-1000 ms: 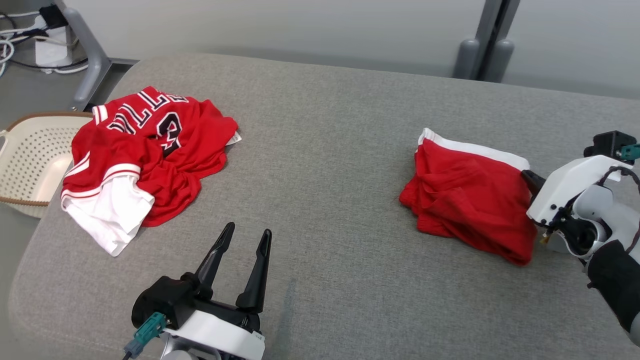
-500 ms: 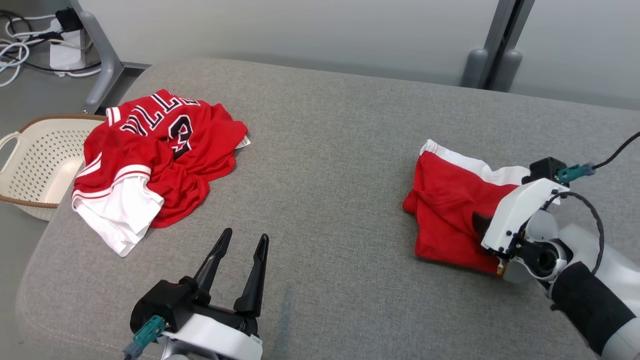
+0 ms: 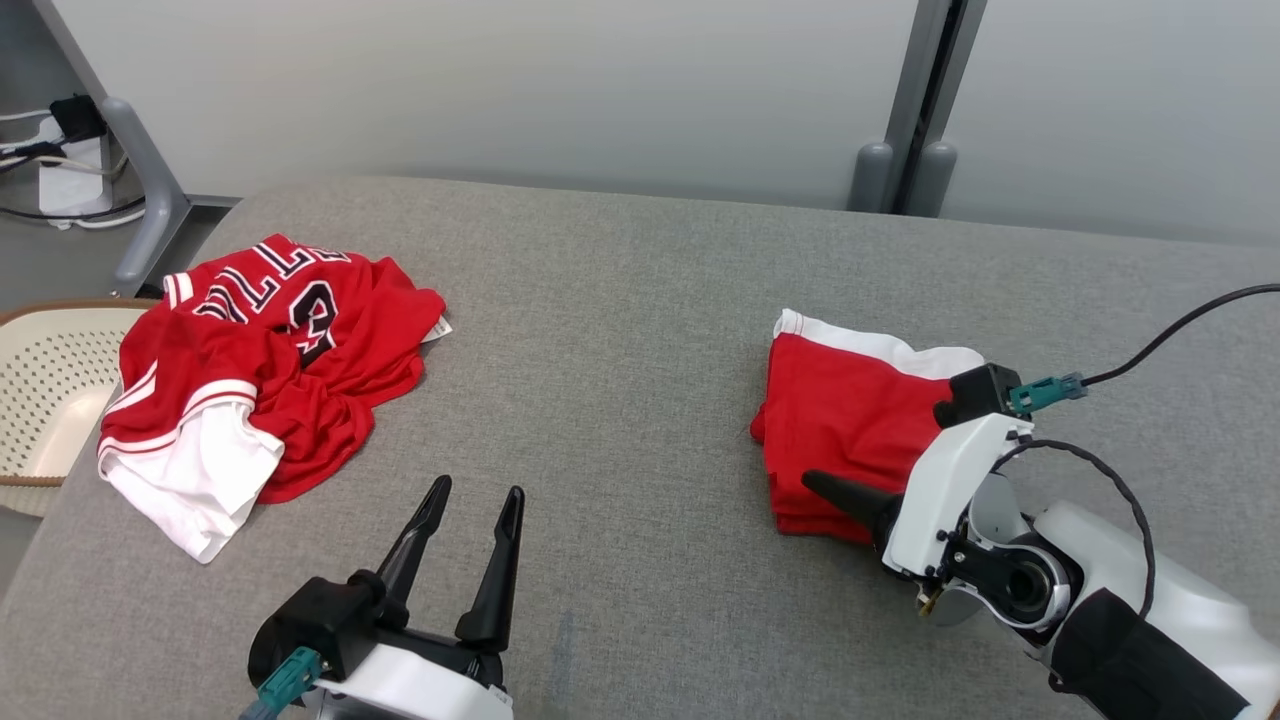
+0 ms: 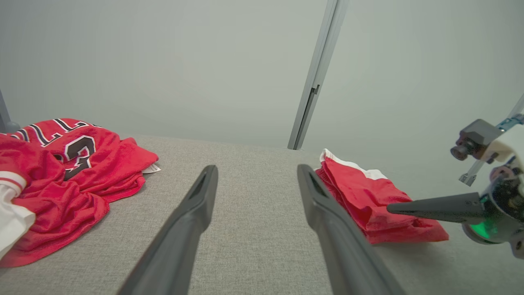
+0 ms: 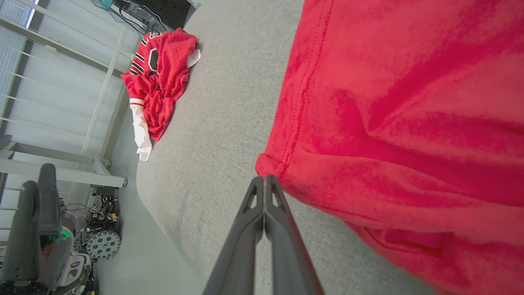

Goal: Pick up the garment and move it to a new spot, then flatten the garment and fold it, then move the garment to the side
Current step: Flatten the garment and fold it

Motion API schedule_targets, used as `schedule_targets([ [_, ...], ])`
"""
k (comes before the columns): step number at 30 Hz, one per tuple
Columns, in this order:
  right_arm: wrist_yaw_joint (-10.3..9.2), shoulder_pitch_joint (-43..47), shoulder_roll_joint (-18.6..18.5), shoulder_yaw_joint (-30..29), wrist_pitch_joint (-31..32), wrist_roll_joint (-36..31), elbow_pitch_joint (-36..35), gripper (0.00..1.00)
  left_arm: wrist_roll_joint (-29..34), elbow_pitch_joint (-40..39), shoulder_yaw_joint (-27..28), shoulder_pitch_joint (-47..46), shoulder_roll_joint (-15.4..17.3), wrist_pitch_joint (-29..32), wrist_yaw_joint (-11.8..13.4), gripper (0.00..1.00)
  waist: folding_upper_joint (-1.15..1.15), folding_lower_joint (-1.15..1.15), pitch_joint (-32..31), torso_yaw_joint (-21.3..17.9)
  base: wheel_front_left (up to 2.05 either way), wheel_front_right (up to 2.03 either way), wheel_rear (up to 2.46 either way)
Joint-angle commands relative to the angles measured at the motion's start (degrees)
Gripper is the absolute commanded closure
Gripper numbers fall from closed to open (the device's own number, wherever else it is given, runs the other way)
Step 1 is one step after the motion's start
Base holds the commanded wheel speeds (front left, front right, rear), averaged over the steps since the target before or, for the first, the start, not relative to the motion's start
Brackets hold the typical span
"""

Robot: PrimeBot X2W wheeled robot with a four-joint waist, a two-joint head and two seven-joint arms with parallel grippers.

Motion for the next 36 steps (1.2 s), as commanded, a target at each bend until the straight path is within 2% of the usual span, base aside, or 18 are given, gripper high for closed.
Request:
schedule_targets([
  [1, 0.11, 0.66, -0.42, -0.29, -0.95, -0.44, -0.91, 1.0, 0.55, -0.02, 0.37, 0.65, 0.47, 0.0, -0.08, 0.0, 0.0, 0.0, -0.73, -0.65, 0.0, 0.0, 0.0],
  [10, 0.11, 2.65, -5.72, -2.76, -11.46, -3.15, -8.73, 1.0, 1.14, -0.87, 3.49, 2.16, 1.08, 0.0, -0.08, 0.0, 0.0, 0.0, -4.05, -3.65, 0.0, 0.0, 0.0],
  [11, 0.11, 2.69, -6.22, -3.34, -13.15, -3.58, -9.53, 0.89, 1.16, -1.11, 4.07, 2.19, 1.22, 0.0, -0.08, 0.0, 0.0, 0.0, -4.24, -4.08, 0.0, 0.0, 0.0],
  [13, 0.11, 2.68, -7.46, -3.7, -16.26, -5.2, -11.69, 0.42, 1.48, -1.55, 5.22, 2.43, 1.47, 0.0, -0.08, 0.0, 0.0, 0.0, -4.54, -4.97, 0.0, 0.0, 0.0],
  [14, 0.11, 3.02, -7.92, -4.38, -17.92, -5.22, -12.59, 0.0, 1.61, -1.74, 5.89, 2.6, 1.63, 0.0, -0.07, 0.0, 0.0, 0.0, -4.65, -5.44, 0.0, 0.0, 0.0],
  [19, 0.11, 4.54, -10.42, -6.35, -25.67, -8.54, -16.07, 0.0, 2.62, -3.38, 9.48, 3.17, 2.53, 0.0, 0.3, 0.0, 0.0, 0.0, -5.29, -7.58, 0.0, 0.0, 0.0],
  [23, 0.11, 6.66, -11.5, -9.61, -29.09, -13.64, -15.35, 0.0, 3.08, -5.0, 12.24, 3.56, 2.98, -0.01, 0.35, 0.0, 0.0, 0.0, -5.67, -9.18, 0.0, 0.0, 0.0],
  [25, 0.11, 8.43, -10.59, -12.91, -29.67, -16.65, -14.39, 0.0, 3.26, -5.83, 13.2, 4.11, 2.84, 0.0, 0.58, 0.0, 0.0, 0.0, -5.8, -9.81, 0.0, 0.0, 0.0],
  [27, 0.11, 10.33, -9.28, -19.04, -29.78, -21.35, -14.46, 0.0, 3.49, -6.71, 14.02, 4.6, 2.58, 0.0, 0.95, 0.0, 0.0, 0.0, -5.71, -10.37, 0.0, 0.0, 0.0],
  [32, 0.11, 19.61, -3.78, -34.3, -29.75, -36.35, -17.72, 0.0, 3.8, -8.09, 15.5, 5.78, 1.86, 0.0, 1.13, 0.0, 0.0, 0.0, -5.27, -11.4, 0.0, 0.0, 0.0],
  [36, 0.11, 26.57, 0.24, -42.57, -29.77, -46.74, -20.24, 0.0, 4.59, -8.14, 16.66, 6.12, 1.37, 0.0, 1.52, 0.0, 0.0, 0.0, -5.01, -11.44, 0.0, 0.0, 0.0],
])
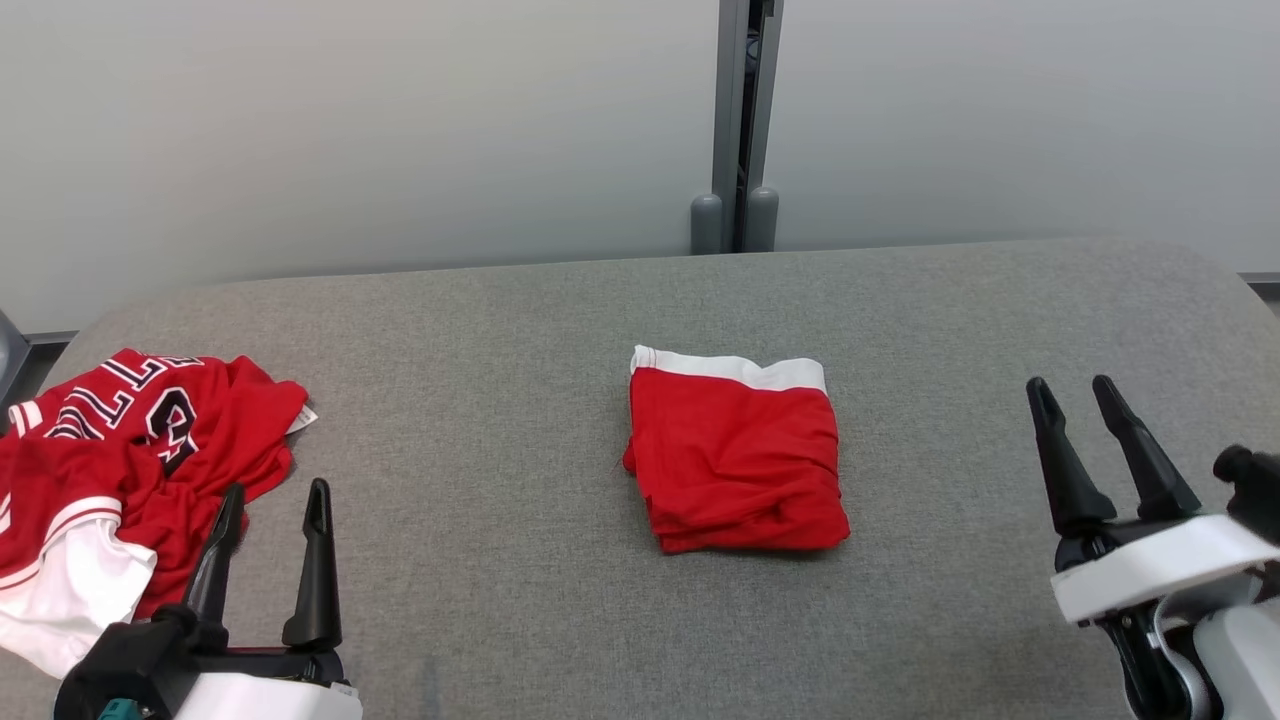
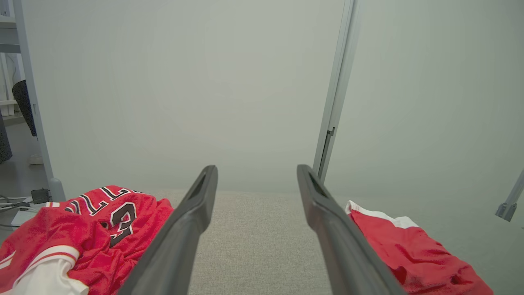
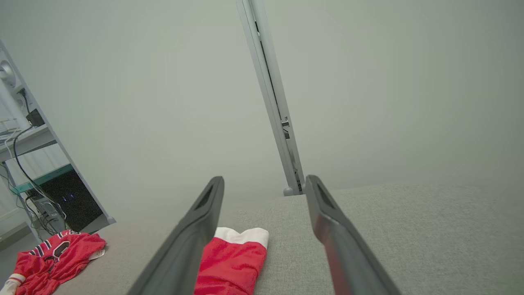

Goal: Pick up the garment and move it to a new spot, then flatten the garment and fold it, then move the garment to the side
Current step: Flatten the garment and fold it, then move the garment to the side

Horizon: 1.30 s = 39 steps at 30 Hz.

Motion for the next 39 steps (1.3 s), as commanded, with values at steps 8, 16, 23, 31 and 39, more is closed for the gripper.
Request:
schedule_targets([
  [8, 0.11, 8.9, 7.86, -5.73, -0.24, -13.56, -2.97, 0.0, 3.23, -0.45, 1.11, -0.1, -0.91, 0.0, 0.41, 0.0, 0.0, 0.0, 0.26, 0.8, 0.0, 0.0, 0.0],
  [16, 0.11, 9.85, 9.68, -6.36, -0.25, -16.29, -3.44, 0.0, 3.92, -0.52, -0.06, 0.62, -1.46, 0.0, 0.34, 0.0, 0.0, 0.0, 0.3, 1.09, 0.0, 0.0, 0.0],
  [23, 0.11, 9.69, 9.8, -6.67, -0.25, -17.01, -2.73, 0.0, 4.23, -0.75, -0.41, 0.48, -1.63, 0.0, 0.15, 0.0, 0.0, 0.0, 0.28, 1.17, 0.0, 0.0, 0.0],
  [31, 0.11, 9.38, 9.98, -6.72, -0.25, -18.62, -1.57, 0.0, 4.11, -0.78, -0.86, 0.63, -1.69, 0.0, 0.08, 0.0, 0.0, 0.0, 0.38, 1.37, 0.0, 0.0, 0.0],
  [39, 0.11, 4.94, 10.73, -6.65, 2.7, -20.12, 0.92, 0.0, 3.3, -1.06, -2.04, 0.23, -1.7, 0.0, 0.75, 0.0, 0.0, 0.0, 1.37, 1.85, 0.0, 0.0, 0.0],
])
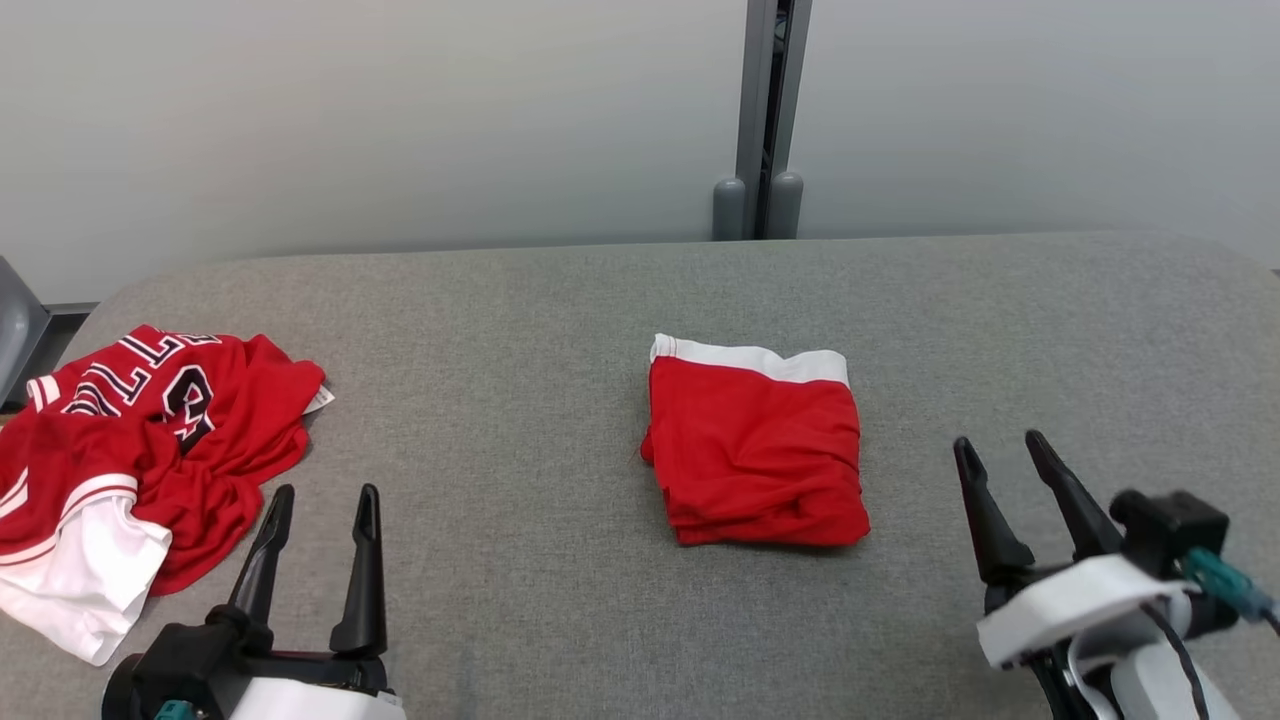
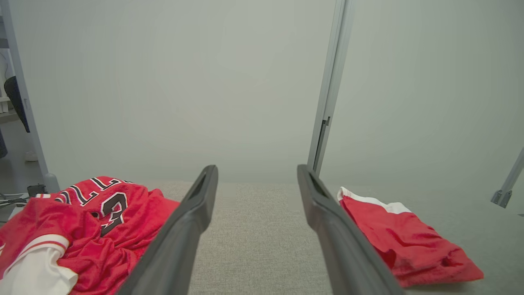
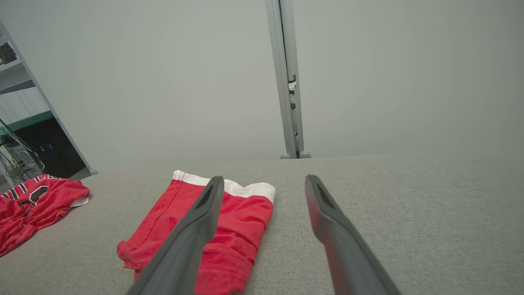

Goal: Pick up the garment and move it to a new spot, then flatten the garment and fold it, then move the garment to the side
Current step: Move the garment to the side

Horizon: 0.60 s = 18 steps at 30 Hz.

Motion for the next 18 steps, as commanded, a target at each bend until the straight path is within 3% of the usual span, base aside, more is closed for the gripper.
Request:
schedule_targets([
  [1, 0.11, -2.58, -0.15, 0.31, 1.9, -0.55, 1.11, 0.0, -0.11, -0.22, -0.46, -0.63, 0.15, 0.0, 0.33, 0.0, 0.0, 0.0, 0.54, 0.33, 0.0, 0.0, 0.0],
  [8, 0.11, -14.06, -0.07, -0.02, 14.01, 1.13, 7.84, 0.0, -1.42, -0.29, -2.18, -2.89, 0.17, 0.0, 0.47, 0.0, 0.0, 0.0, 4.02, 2.81, 0.0, 0.0, 0.0],
  [12, 0.11, -22.19, 0.17, -3.14, 23.22, 1.98, 16.02, 0.0, -2.24, 0.4, -3.22, -4.71, 0.17, 0.0, 0.5, 0.0, 0.0, 0.0, 6.24, 5.65, 0.0, 0.0, 0.0],
  [18, 0.11, -27.74, -0.43, -6.15, 28.87, 0.94, 25.08, 0.0, -2.86, 1.13, -3.84, -6.45, 0.15, -0.01, 0.43, 0.0, 0.0, 0.0, 7.89, 9.04, 0.0, 0.0, 0.0],
])
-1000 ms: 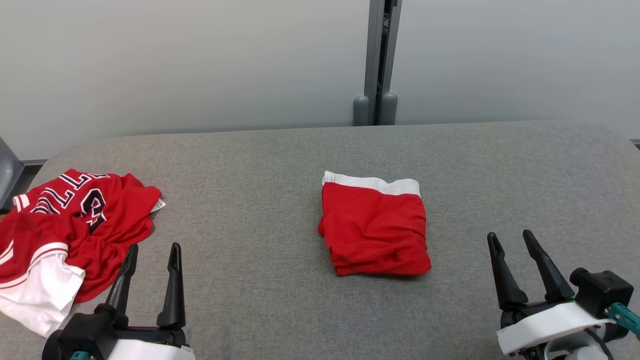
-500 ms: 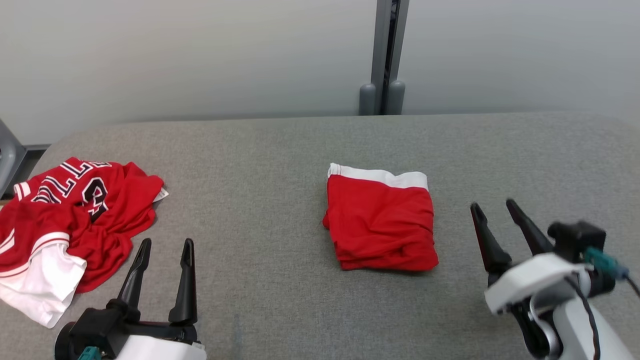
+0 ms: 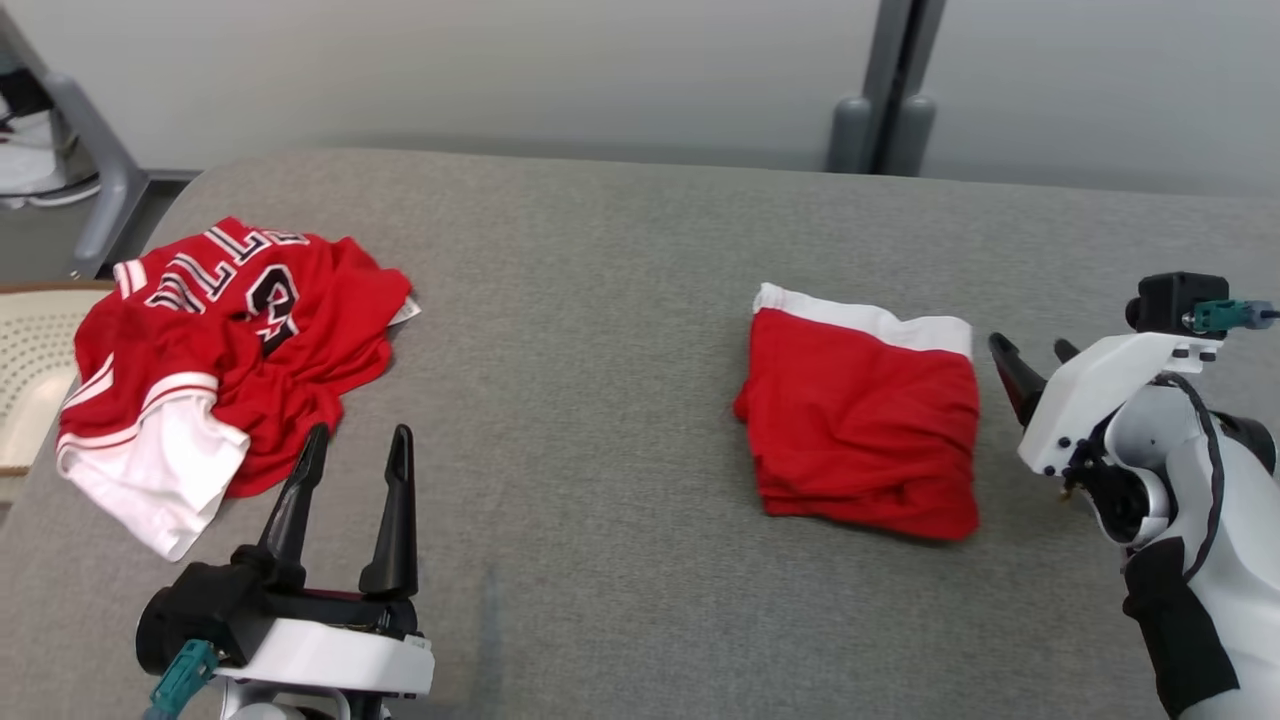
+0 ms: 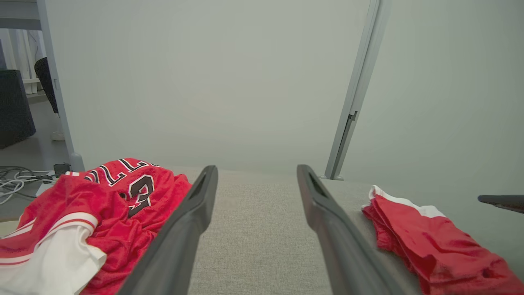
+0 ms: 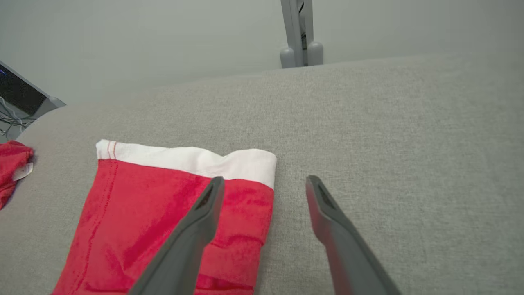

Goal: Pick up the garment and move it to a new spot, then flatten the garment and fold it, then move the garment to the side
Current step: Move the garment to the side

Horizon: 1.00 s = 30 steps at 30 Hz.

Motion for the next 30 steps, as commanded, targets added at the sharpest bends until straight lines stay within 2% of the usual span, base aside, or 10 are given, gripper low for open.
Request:
schedule_targets([
  [1, 0.11, -0.67, 0.05, -0.68, 0.79, -0.12, 1.65, 0.0, -0.36, 0.02, 0.18, -0.94, 0.21, -0.01, 0.1, 0.0, 0.0, 0.0, 1.21, 1.89, 0.0, 0.0, 0.0],
  [6, 0.11, -3.07, 0.62, -3.68, 4.78, 0.25, 9.97, 0.0, -0.5, 0.66, 0.17, -1.78, 0.19, -0.02, -0.33, 0.0, 0.0, 0.0, 1.9, 4.47, 0.0, 0.0, 0.0],
  [12, 0.11, -4.08, 1.55, -7.21, 6.81, -0.59, 18.63, 0.0, -0.75, 1.14, 0.25, -1.81, 0.21, -0.01, -0.74, 0.0, 0.0, 0.0, 1.83, 5.84, 0.0, 0.0, 0.0],
  [16, 0.11, -4.98, 2.78, -7.72, 5.78, -0.6, 20.98, 0.0, -0.52, 1.25, 0.48, -1.86, 0.21, -0.01, -0.84, 0.0, 0.0, 0.0, 1.75, 6.05, 0.0, 0.0, 0.0],
  [17, 0.11, -5.24, 3.02, -7.53, 5.22, -0.32, 20.87, 0.52, -0.35, 1.26, 0.56, -1.87, 0.21, -0.01, -0.86, 0.0, 0.0, 0.0, 1.68, 6.0, 0.0, 0.0, 0.0],
  [18, 0.11, -5.64, 3.18, -7.34, 4.46, 0.06, 20.66, 0.84, -0.12, 1.25, 0.65, -1.83, 0.2, -0.01, -0.92, 0.0, 0.0, 0.0, 1.61, 5.9, 0.0, 0.0, 0.0],
  [19, 0.11, -5.92, 3.28, -7.05, 3.87, 0.18, 20.46, 1.0, 0.03, 1.24, 0.71, -1.77, 0.2, -0.01, -0.98, 0.0, 0.0, 0.0, 1.5, 5.73, 0.0, 0.0, 0.0],
  [25, 0.11, -6.52, 3.31, -4.31, 0.26, 1.52, 18.75, 1.0, 0.82, 1.17, 0.36, -1.69, 0.2, -0.01, -1.42, 0.0, 0.0, 0.0, 0.5, 3.54, 0.0, 0.0, 0.0],
  [30, 0.11, -6.17, 3.51, -0.42, -2.19, 3.42, 16.7, 1.0, 0.97, 1.1, -0.73, -1.86, 0.2, -0.01, -1.66, 0.0, 0.0, 0.0, -0.55, -0.74, 0.0, 0.0, 0.0],
])
